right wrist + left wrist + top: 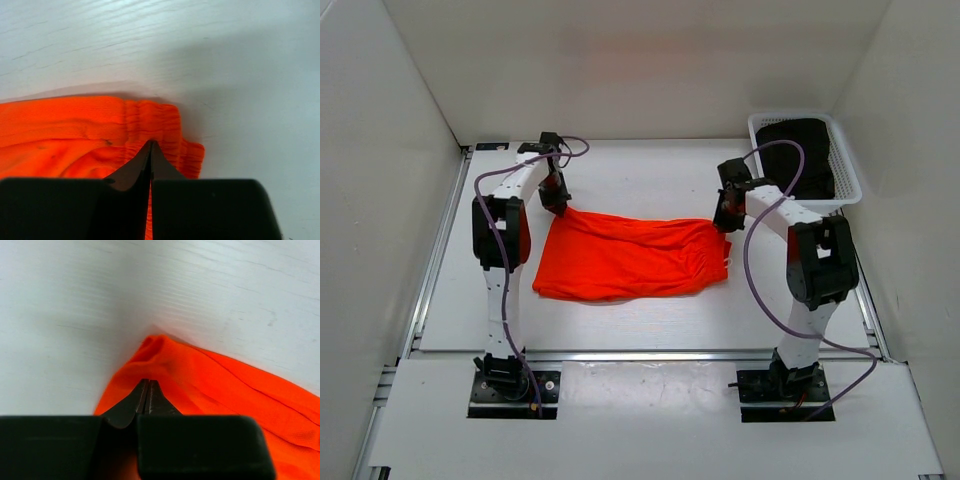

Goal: Fold and stack the shorts
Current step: Fold the shorts

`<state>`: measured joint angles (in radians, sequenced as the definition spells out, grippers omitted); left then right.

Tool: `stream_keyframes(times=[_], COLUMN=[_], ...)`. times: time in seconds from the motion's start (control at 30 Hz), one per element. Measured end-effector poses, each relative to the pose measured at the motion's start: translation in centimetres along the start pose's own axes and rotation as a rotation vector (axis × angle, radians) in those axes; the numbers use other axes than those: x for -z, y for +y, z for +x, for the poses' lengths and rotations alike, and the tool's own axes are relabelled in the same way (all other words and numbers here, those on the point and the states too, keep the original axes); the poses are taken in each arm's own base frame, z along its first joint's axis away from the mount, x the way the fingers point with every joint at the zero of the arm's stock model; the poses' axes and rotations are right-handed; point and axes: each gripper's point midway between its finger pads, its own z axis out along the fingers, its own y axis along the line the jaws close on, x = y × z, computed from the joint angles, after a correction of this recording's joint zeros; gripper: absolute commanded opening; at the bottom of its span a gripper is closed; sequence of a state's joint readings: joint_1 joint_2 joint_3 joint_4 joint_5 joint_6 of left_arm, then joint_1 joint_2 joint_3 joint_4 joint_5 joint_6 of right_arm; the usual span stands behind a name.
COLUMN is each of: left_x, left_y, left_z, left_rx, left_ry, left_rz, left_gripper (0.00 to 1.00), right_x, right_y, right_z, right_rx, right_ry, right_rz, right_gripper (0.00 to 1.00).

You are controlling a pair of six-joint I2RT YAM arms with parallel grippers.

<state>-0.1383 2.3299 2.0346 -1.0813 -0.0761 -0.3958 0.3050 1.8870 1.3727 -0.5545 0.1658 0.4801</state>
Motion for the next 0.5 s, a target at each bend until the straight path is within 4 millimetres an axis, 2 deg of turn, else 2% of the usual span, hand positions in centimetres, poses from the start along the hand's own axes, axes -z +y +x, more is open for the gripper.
stream_keyframes(times=[0.13,0.3,0.33,0.37,0.4,0.43,0.47,0.5], left_x=[-0.5,-0.7,-0.7,-0.6,-0.5,-0.4,-0.4,-0.3], left_y=[2.0,3.5,3.4,3.2,2.9,2.6,2.4,2.2], left_z=[-0.2,-1.0,-1.0,-1.0,-1.0,-1.1,-1.0,-1.0], left_rx=[0.047,0.089,0.089,0.089,0.087,0.084,0.079,0.077], left_ry=[0.015,0.009,0.008,0.008,0.008,0.006,0.007,0.008], left_rz=[0.005,0.015,0.020,0.029,0.041,0.051,0.059,0.067], left_gripper=[0.10,0.10,0.10,0.10,0.19,0.32,0.57,0.73], right_x=[0.5,1.7,1.8,2.0,2.1,2.1,2.1,2.1], right_y=[-1.7,-2.6,-2.5,-2.4,-2.4,-2.2,-1.9,-1.7], right_z=[0.2,-0.9,-1.1,-1.2,-1.4,-1.4,-1.5,-1.5], right_rx=[-0.046,-0.090,-0.096,-0.100,-0.103,-0.101,-0.103,-0.096], right_ry=[-0.015,-0.078,-0.086,-0.093,-0.096,-0.096,-0.094,-0.087], right_rz=[0.033,0.056,0.053,0.046,0.041,0.027,0.011,-0.013], right_gripper=[0.00,0.00,0.04,0.15,0.27,0.38,0.62,0.69])
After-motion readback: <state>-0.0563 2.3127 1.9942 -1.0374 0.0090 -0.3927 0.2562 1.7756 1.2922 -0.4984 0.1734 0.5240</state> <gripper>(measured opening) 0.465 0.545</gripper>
